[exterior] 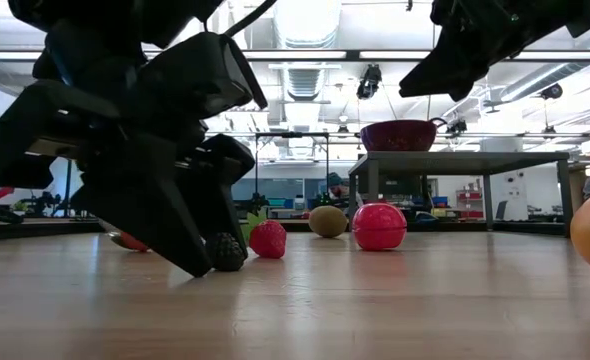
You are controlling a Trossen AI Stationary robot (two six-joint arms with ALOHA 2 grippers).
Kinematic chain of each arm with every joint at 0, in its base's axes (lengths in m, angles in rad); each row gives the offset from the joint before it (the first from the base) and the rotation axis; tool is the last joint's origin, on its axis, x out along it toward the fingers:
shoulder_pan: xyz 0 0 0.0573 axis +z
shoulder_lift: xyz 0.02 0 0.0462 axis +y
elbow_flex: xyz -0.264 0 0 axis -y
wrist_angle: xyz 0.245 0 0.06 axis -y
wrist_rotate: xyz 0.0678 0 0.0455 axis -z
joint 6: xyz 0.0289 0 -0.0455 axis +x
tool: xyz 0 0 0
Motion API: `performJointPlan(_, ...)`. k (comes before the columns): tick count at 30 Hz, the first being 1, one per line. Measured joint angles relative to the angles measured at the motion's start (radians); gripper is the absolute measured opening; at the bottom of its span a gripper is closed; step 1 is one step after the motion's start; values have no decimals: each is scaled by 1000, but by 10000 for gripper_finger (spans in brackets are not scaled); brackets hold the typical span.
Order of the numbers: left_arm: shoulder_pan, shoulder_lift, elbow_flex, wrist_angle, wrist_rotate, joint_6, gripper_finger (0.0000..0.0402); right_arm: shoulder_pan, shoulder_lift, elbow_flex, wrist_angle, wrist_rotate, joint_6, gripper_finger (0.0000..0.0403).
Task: Pick & Place Fruit
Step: Put the blackberry into the violet strainer bowl on the shelf
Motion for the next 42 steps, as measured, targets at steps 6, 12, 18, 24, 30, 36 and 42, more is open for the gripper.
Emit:
performJointPlan(6,3,0,0,-1,-21,3,149,0,0,0,-4,0,2,103)
performJointPlan(12,4,0,0,-3,-37,3,108,0,0,0,-4,0,3,90)
performJointPlan(18,4,-1,1,-5,-67,12,116,0,0,0,-5,0,3,83)
performJointPlan(24,5,-31,35,-91,-207,122,112,0,1,0,-4,-1,13,84)
performJointPlan(30,0,-71,110,-123,-462,350,107,0,1,0,13,-3,23,104)
performJointPlan(36,3,-75,207,-38,-732,690,113,8,1,0,25,-31,38,124)
performJointPlan(42,15,-76,287,90,-830,966,111,32,2,-1,103,-136,31,138)
